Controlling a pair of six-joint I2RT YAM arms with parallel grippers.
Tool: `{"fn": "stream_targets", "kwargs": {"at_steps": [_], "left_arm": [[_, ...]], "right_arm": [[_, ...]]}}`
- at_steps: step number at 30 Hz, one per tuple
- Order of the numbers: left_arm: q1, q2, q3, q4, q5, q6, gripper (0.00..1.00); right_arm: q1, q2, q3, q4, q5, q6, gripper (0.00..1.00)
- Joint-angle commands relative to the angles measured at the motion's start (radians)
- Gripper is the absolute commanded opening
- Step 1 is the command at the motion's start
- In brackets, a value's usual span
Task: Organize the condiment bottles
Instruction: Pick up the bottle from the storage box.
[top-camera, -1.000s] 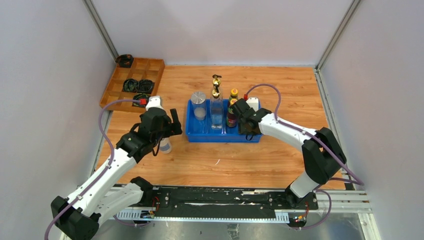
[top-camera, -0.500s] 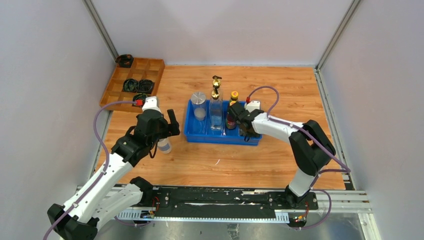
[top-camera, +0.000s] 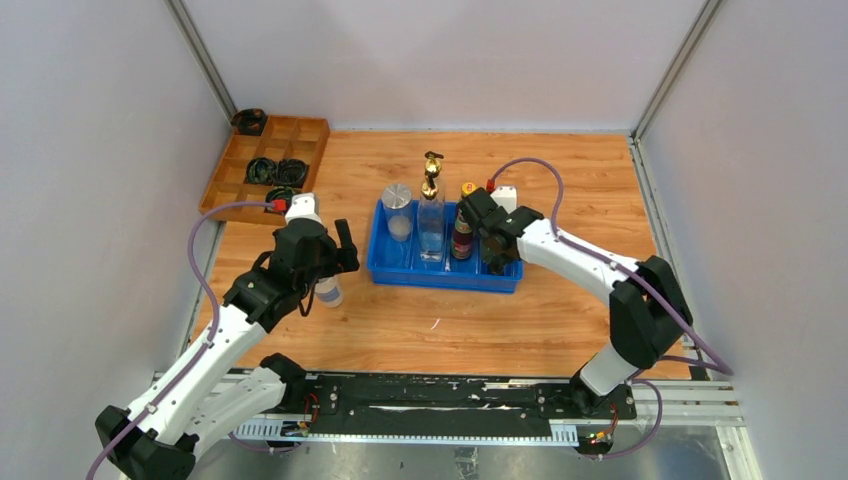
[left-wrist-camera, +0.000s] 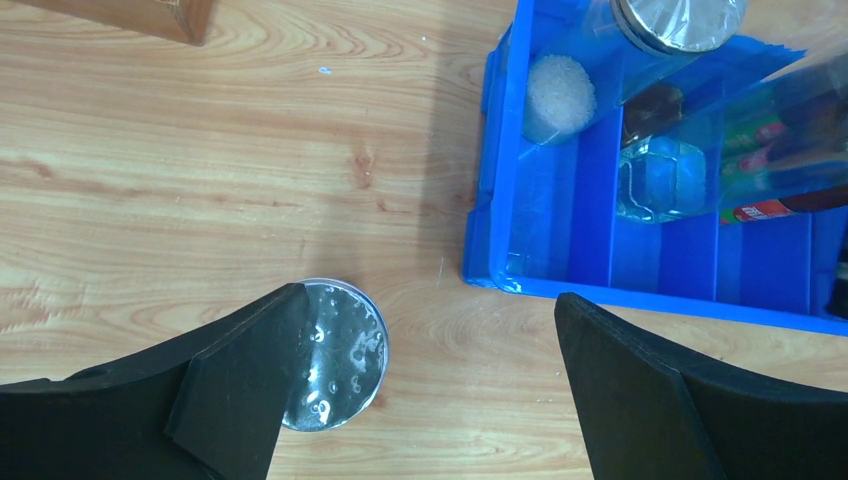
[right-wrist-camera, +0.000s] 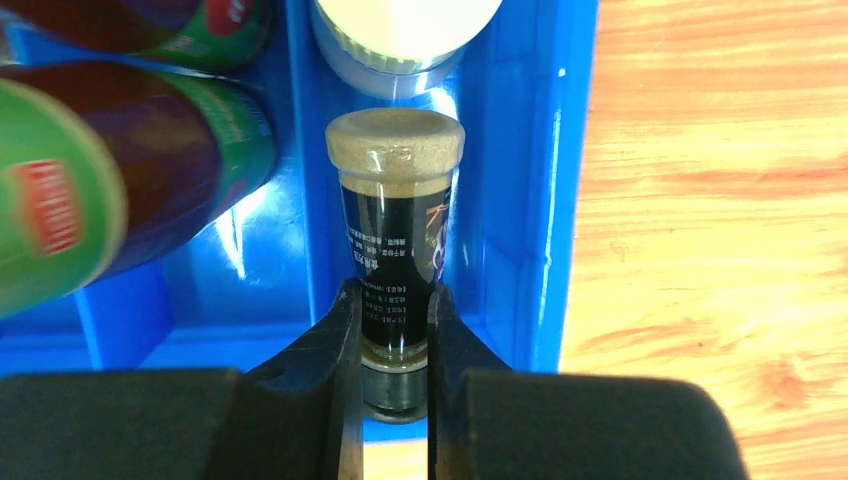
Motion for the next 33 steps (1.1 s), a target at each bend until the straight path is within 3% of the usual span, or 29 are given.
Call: {"fn": "stream_targets", "kwargs": {"at_steps": [1,8,15,25,33], "left_arm": [[-0.005,0.002,0.027,-0.016,-0.017,0.009,1.00],[-0.004,0.005,0.024,-0.020,-0.013,0.014,1.00],[-0.005,0.008,0.004,-0.002,0.024,0.011,1.00],[-0.006,0.003,-0.089,0.230,0.413,0.104,1.00],[-0.035,-0.085,-0.174,0.410,0.541,0.082,1.00]], "right_arm": [[0.018,-0.093,0.084,-0.157,-0.017,-0.093,0.00],[0.016,-0.183,0.146,-0.264,-0.069,-0.195,0.00],[0.016,-0.254,0.161,-0.402,-0.260,-0.288,0.00],[0.021,-0.380,0.085,-0.417,-0.707,-0.392,0.00],[0.026,-0.411,0.024,-0.423,-0.964,-0.443,0.00]]}}
